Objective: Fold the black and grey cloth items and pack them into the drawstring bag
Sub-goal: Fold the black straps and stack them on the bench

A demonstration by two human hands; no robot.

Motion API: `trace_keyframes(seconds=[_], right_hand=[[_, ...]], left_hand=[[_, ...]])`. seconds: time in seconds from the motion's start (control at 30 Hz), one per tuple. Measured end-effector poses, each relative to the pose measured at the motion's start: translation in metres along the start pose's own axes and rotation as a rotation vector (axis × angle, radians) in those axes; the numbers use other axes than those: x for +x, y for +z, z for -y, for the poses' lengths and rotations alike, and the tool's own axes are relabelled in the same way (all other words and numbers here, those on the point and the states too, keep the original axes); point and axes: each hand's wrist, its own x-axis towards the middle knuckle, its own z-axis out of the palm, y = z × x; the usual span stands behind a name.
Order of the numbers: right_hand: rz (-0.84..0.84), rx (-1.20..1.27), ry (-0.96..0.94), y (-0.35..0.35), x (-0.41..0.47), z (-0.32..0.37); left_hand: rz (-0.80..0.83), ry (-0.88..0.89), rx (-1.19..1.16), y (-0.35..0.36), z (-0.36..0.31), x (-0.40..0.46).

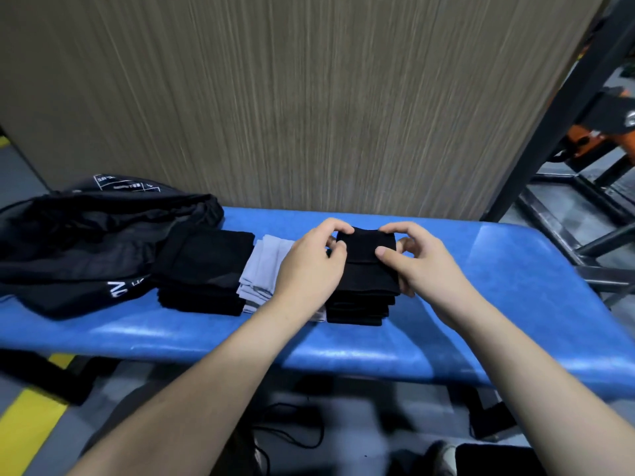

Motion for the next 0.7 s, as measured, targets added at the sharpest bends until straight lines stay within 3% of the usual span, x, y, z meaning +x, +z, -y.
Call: trace_keyframes(seconds=[0.13,0.33,0.7], right_hand=[[-0.008,-0.099,-0.001,0.006,0.004,-0.005],[-0.011,-0.446,-0.027,0.007,0.011,-0.018],[0.022,-0.533,-0.033,0.010,0.015,-0.018]], left_hand=[[0.038,0.028,0.168,-0.002,0.008,0.000],[0.069,0.108,0.451,0.006,0.018,-0.003],[0.081,0.179,0.462,0.008,0.025,-0.003]])
